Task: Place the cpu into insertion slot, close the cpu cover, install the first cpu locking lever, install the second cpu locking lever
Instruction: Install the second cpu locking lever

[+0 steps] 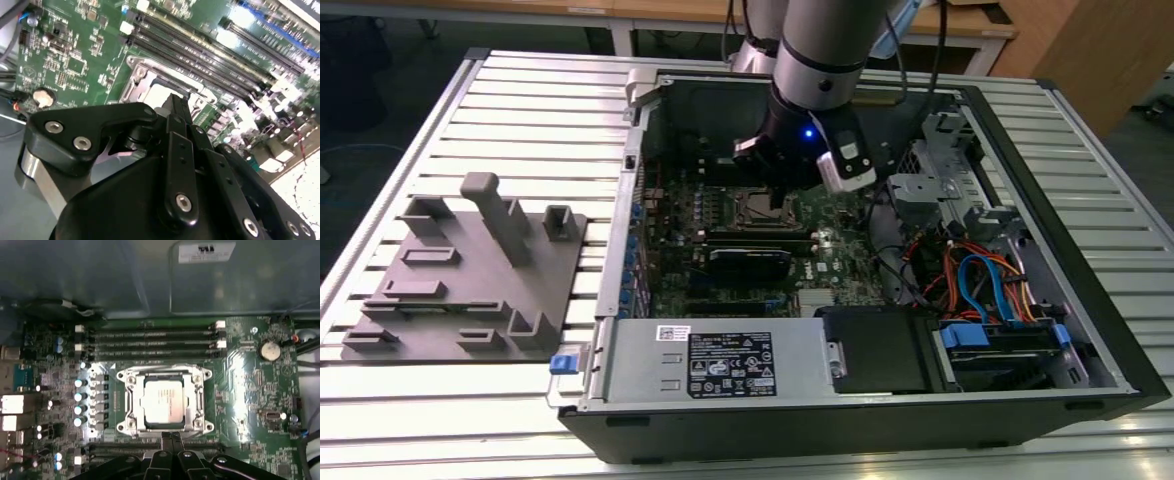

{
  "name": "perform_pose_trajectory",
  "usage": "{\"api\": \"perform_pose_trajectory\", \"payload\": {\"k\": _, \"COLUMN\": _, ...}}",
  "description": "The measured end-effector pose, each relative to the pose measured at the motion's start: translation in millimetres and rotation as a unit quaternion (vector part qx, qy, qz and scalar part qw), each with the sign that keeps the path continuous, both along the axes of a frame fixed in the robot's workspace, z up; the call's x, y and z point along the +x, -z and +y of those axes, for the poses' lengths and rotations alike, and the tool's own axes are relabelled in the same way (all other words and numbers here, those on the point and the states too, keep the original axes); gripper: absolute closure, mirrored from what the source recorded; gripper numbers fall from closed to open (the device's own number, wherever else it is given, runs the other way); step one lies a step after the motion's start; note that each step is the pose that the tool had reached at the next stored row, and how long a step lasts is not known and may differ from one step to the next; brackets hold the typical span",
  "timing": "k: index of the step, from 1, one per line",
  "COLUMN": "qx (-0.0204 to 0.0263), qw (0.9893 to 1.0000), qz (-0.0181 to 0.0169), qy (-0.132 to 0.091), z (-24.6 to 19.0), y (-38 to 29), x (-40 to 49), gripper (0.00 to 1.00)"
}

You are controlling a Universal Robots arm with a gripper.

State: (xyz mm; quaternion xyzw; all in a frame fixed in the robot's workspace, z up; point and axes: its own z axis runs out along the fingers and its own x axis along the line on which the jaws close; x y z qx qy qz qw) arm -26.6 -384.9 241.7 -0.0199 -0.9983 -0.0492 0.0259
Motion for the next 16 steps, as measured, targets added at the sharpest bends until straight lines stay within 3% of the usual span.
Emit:
{"api": "perform_pose_trajectory", "payload": {"k": 2, "qx": 0.0001, "qw": 1.0000, "qz": 0.0003, "qy": 0.000, "z": -5.0, "y": 0.7, "x": 0.0, "gripper": 0.90}}
{"api": "perform_pose_trajectory", "payload": {"k": 4, "qx": 0.0002, "qw": 1.0000, "qz": 0.0011, "qy": 0.000, "z": -7.3, "y": 2.6, "x": -0.2, "gripper": 0.90}}
{"api": "perform_pose_trajectory", "payload": {"k": 7, "qx": 0.0006, "qw": 1.0000, "qz": 0.0016, "qy": -0.002, "z": -7.7, "y": 7.7, "x": -13.3, "gripper": 0.90}}
{"api": "perform_pose_trajectory", "payload": {"k": 10, "qx": 0.0045, "qw": 1.0000, "qz": 0.0016, "qy": -0.002, "z": -8.3, "y": 10.8, "x": -17.1, "gripper": 0.90}}
{"api": "perform_pose_trajectory", "payload": {"k": 13, "qx": 0.0099, "qw": 0.9999, "qz": 0.0015, "qy": -0.002, "z": -8.7, "y": 12.6, "x": -28.7, "gripper": 0.90}}
{"api": "perform_pose_trajectory", "payload": {"k": 16, "qx": 0.0158, "qw": 0.9999, "qz": 0.0016, "qy": -0.002, "z": -11.7, "y": 15.6, "x": -30.9, "gripper": 0.90}}
